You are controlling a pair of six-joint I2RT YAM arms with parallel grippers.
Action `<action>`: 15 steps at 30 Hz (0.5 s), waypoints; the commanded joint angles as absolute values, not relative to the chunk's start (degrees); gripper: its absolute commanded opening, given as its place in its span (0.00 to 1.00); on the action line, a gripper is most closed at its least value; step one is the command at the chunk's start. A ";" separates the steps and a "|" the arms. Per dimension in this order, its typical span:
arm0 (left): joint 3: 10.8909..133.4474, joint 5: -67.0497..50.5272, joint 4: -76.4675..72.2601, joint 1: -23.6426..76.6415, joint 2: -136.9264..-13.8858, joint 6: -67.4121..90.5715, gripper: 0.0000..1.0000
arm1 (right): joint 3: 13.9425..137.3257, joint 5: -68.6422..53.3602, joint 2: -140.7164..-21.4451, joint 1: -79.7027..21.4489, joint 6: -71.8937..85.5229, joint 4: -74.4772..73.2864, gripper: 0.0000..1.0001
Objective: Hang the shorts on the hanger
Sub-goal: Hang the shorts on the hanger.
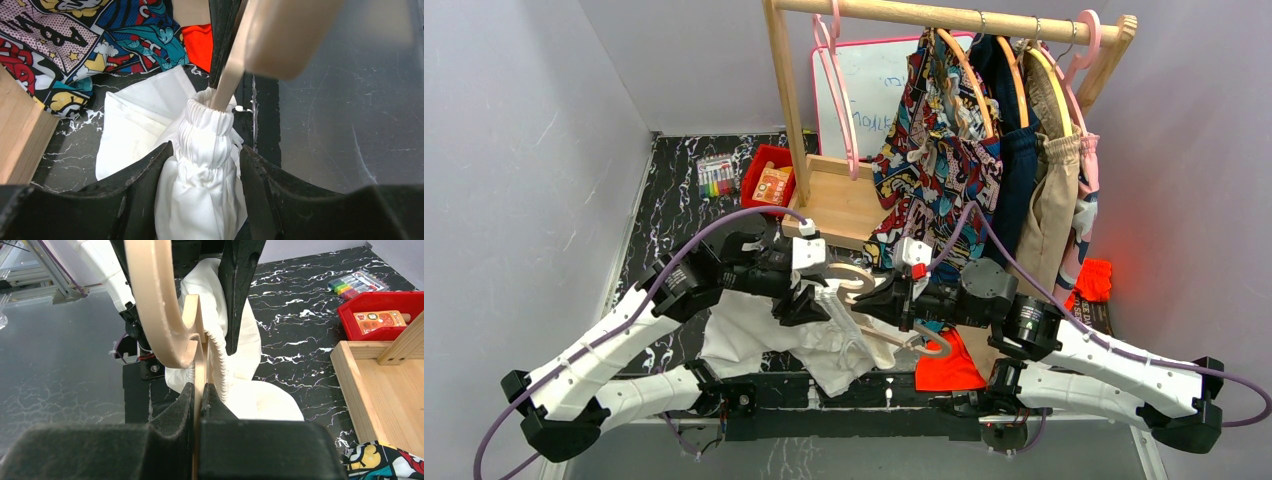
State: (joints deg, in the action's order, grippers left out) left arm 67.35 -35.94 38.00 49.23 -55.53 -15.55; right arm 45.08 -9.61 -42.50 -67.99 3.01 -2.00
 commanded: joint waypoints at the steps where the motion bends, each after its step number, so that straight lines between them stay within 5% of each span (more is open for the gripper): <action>1: 67.45 -39.94 36.30 49.21 -55.97 -14.79 0.48 | 45.88 -10.80 -42.03 -68.03 3.80 8.11 0.00; 8: 66.48 -41.77 35.30 49.26 -56.40 -14.03 0.36 | 45.53 -11.54 -42.22 -68.03 4.80 9.52 0.00; 12: 66.12 -42.66 35.09 49.23 -56.78 -14.12 0.05 | 45.61 -11.94 -42.23 -68.03 5.29 10.44 0.00; 15: 65.80 -42.35 34.96 49.18 -56.58 -14.27 0.00 | 45.94 -12.04 -42.28 -68.05 5.45 10.20 0.00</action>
